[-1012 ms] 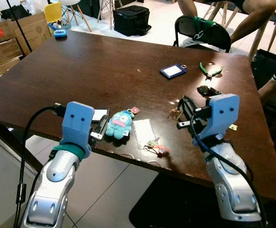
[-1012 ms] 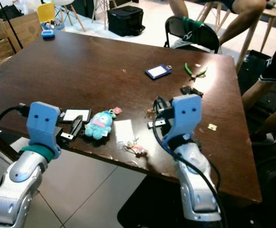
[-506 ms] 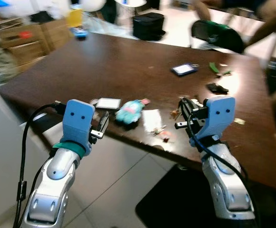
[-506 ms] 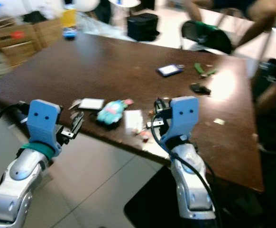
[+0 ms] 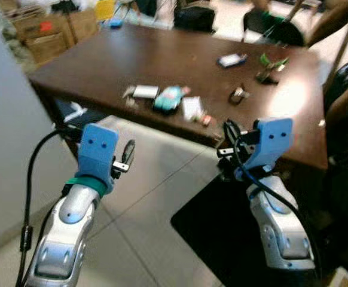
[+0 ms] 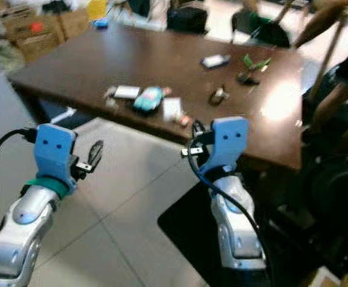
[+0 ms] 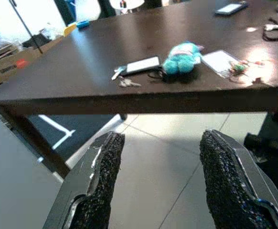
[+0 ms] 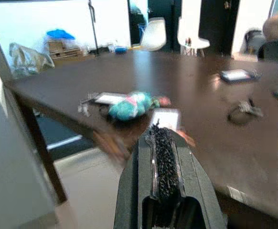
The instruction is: Hang keys on a hook
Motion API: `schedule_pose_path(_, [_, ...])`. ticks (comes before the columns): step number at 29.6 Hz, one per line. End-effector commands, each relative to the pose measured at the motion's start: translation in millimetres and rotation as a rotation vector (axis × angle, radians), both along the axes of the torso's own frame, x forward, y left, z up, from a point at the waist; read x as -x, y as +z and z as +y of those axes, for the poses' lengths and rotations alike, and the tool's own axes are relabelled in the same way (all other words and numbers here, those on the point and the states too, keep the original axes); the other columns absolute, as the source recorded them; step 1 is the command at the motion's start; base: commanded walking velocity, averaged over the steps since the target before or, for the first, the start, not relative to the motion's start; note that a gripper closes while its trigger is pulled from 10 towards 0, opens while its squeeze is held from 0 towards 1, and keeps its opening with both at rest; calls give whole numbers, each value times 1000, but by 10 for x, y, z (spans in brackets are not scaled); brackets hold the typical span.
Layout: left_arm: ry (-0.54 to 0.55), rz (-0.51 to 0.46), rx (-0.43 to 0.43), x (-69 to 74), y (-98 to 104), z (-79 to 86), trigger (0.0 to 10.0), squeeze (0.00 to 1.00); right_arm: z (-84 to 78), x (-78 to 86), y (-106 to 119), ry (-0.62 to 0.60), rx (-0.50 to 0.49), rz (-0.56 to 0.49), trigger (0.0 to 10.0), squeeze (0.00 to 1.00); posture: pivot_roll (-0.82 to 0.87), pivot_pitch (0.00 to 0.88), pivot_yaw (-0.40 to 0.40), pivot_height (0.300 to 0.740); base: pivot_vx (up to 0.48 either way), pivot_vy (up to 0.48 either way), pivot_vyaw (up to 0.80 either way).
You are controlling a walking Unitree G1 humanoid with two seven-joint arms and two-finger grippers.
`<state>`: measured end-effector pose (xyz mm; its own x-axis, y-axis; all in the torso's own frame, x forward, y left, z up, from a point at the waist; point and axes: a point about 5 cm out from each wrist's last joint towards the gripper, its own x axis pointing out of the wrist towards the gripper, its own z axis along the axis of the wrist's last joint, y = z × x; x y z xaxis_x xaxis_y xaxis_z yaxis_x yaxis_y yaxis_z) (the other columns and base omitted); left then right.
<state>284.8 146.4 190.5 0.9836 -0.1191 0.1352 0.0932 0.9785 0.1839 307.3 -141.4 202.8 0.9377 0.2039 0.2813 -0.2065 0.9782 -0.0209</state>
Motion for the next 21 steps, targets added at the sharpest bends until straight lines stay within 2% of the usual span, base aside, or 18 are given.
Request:
schedule_pose_path(1, [-9, 3, -7, 11, -16, -24, 10000, 0, -35, 3, -11, -10, -16, 0, 10000, 0, -105, 29, 106, 740, -428, 0, 0])
schedule_pose_path(17, [-27, -1, -7, -2, 4, -35, 10000, 0, -39, -33, 0, -22, 58, -30, 10000, 0, -99, 22, 112, 740, -390, 0, 0])
schedule_pose_path(21, [-28, 3, -2, -12, 16, -45, 10000, 0, -61, -43, 3, -36, 64, -34, 10000, 0, -98, 23, 115, 740, 0, 0, 734])
